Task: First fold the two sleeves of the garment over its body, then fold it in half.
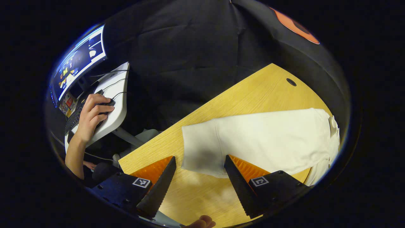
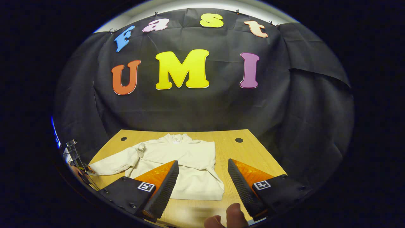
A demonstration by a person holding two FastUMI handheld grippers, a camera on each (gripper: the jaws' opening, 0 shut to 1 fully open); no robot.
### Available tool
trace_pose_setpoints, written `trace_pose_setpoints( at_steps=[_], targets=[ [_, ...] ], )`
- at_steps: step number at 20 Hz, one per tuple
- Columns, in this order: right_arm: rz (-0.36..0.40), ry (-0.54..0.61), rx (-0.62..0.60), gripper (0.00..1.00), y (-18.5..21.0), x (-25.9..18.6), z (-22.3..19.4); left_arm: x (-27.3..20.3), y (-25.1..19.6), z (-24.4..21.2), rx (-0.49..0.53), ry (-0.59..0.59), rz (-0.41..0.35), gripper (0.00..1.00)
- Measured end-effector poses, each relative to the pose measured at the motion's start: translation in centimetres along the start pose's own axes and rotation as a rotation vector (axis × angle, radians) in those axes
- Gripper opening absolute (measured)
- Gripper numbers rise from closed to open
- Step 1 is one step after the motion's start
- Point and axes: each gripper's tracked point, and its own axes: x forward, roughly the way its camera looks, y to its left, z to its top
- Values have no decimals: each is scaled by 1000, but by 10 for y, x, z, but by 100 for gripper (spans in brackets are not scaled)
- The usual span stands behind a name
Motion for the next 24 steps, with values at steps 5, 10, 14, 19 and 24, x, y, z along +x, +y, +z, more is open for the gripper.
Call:
trace_pose_setpoints(
  at_steps=[5,10,14,19,24],
  targets=[
    [-8,48,-8,96,14,-3,-17,11,-2,5,-19,142,-19,97],
    [2,95,-31,96,21,-3,-32,11,-5,3,14,254,-39,86],
    [24,100,-32,97,22,-2,-30,11,-8,5,31,275,-52,78],
    [46,108,-32,96,15,1,-34,12,-21,7,32,264,-63,41],
    [35,117,-19,93,-7,7,-37,12,-25,14,95,224,-79,17]
  ],
)
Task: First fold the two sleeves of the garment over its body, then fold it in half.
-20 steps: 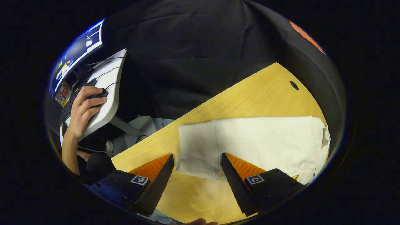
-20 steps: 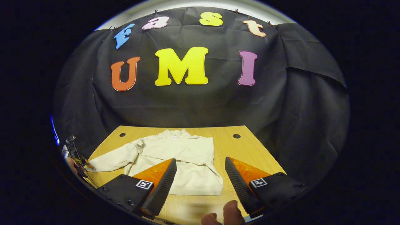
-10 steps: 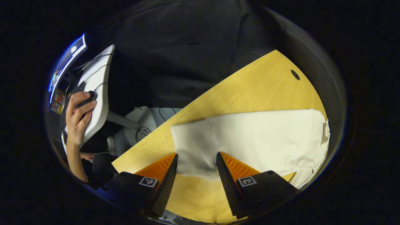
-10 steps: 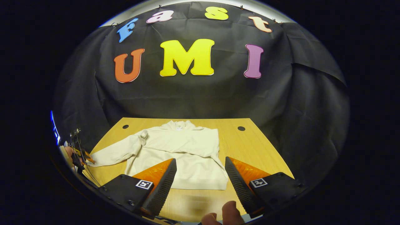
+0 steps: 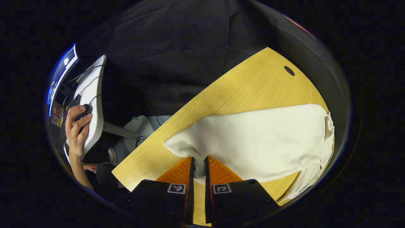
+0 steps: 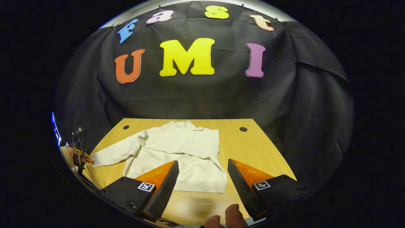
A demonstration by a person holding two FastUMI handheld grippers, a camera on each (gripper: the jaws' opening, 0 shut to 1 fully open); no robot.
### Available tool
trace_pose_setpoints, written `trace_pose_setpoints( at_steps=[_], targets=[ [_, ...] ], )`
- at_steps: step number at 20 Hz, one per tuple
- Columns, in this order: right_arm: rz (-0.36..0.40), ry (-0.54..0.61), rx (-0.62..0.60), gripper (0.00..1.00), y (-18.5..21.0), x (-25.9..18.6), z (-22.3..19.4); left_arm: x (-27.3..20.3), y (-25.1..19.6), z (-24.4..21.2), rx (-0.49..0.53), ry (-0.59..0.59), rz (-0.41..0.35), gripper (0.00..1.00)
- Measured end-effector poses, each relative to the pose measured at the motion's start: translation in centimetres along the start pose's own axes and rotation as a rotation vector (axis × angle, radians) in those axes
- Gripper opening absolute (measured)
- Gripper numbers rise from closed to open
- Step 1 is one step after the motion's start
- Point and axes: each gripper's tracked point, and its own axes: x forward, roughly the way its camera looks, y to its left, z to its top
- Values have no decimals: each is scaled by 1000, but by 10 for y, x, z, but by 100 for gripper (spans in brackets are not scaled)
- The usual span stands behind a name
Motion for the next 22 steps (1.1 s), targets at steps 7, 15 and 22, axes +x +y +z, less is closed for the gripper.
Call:
trace_pose_setpoints(
  at_steps=[7,15,22],
  targets=[
    [38,21,7,96,-15,11,-5,-39,-23,20,49,-64,12,11],
    [86,25,7,96,-28,40,0,-108,-123,69,167,-171,-60,10],
    [111,25,-13,93,-55,61,-2,-152,-265,78,308,-230,-145,17]
  ],
)
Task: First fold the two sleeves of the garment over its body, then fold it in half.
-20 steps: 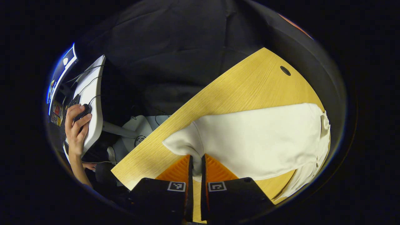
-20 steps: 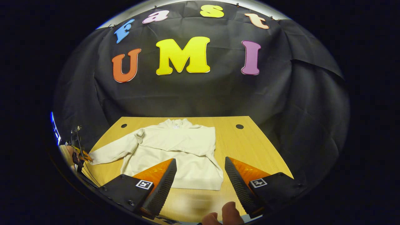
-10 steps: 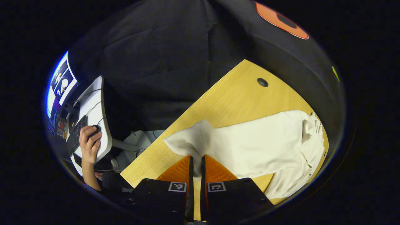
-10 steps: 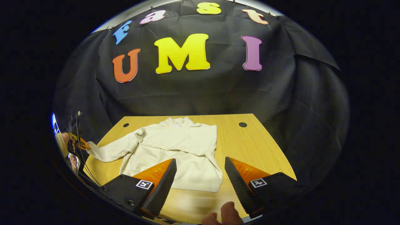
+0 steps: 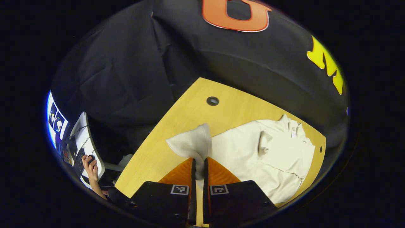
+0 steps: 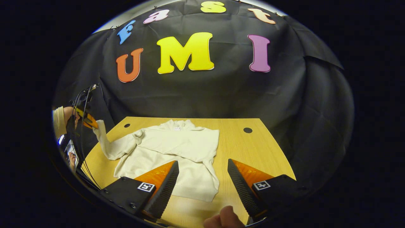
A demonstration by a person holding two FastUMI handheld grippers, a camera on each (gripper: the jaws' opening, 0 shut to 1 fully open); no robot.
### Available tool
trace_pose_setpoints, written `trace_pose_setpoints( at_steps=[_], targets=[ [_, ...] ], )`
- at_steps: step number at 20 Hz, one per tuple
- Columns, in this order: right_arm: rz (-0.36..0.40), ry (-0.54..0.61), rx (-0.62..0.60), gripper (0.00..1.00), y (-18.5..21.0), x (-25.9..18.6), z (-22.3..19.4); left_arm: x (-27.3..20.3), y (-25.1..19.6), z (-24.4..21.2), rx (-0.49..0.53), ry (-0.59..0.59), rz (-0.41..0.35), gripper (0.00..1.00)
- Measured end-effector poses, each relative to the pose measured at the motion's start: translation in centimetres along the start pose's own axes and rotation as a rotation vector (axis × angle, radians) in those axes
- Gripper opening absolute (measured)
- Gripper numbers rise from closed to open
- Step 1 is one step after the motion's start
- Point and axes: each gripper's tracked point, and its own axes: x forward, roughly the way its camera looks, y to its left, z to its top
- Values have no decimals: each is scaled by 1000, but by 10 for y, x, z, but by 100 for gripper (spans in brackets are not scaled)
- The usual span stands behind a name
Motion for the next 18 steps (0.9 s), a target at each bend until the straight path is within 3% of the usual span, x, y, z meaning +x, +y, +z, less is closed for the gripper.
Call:
trace_pose_setpoints(
  at_steps=[1,6,7,8,11,18],
  targets=[
    [0,6,7,96,-6,2,-2,-2,-23,6,16,-8,-16,10],
    [-45,12,32,93,-50,11,-10,-1,-157,16,111,-19,-119,10],
    [-50,14,47,93,-57,13,-11,1,-182,14,130,-17,-137,3],
    [-59,15,60,96,-65,15,-12,2,-205,13,146,-14,-155,10],
    [-76,13,77,96,-80,16,-15,5,-277,11,152,0,-224,11],
    [-80,45,92,96,-94,14,-29,30,-428,-19,353,52,-296,10]
  ],
)
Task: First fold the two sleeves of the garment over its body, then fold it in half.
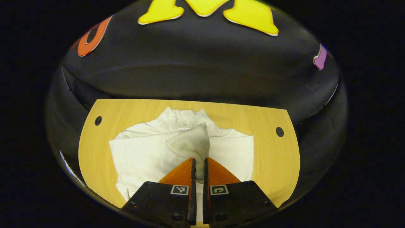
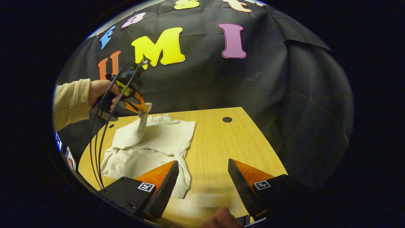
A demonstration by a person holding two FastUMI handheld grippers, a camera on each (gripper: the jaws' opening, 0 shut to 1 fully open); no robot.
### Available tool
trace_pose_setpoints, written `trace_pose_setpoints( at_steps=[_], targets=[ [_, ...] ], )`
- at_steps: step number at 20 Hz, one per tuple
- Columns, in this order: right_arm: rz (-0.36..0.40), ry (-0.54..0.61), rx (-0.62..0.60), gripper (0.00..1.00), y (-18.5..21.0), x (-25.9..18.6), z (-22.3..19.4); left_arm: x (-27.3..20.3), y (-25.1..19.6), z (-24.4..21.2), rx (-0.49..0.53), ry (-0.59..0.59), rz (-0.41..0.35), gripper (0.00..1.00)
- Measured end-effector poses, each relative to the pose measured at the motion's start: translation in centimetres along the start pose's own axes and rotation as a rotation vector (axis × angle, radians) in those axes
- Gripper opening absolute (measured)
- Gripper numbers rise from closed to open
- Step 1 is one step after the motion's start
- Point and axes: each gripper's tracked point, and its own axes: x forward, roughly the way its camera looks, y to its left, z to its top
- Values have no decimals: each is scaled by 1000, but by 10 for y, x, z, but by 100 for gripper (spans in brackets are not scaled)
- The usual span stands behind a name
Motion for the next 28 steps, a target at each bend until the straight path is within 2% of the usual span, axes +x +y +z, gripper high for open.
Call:
trace_pose_setpoints(
  at_steps=[3,4,5,7,9,11,13,15,17,18,21,25,28],
  targets=[
    [-14,-45,-30,97,-10,-9,7,23,-32,4,42,35,-9,11],
    [-15,-69,-39,93,-12,-13,10,27,-38,5,43,47,-10,11],
    [-19,-116,-52,97,-13,-19,19,32,-44,8,49,66,-14,12],
    [-12,-183,-60,96,-11,-30,34,37,-49,16,56,87,-16,14],
    [-3,-237,-65,97,-5,-41,47,54,-71,-15,47,89,-47,16],
    [-8,-270,-83,97,-1,-47,54,40,-79,7,44,88,-70,23],
    [-23,-286,-102,97,2,-53,57,36,-88,9,52,56,-86,45],
    [-27,-300,-111,97,8,-60,59,24,-96,9,52,42,-108,56],
    [-27,-328,-113,96,13,-69,65,8,-95,16,61,-8,-117,56],
    [-28,-344,-116,97,16,-73,68,-1,-91,22,74,-43,-113,78],
    [-23,-389,-157,96,35,-85,77,-41,-65,41,106,-185,-88,99],
    [-19,-434,-204,95,60,-95,91,-104,-22,48,92,-343,-88,98],
    [-22,-469,-229,94,80,-98,103,-155,32,49,107,-495,-25,99]
  ],
)
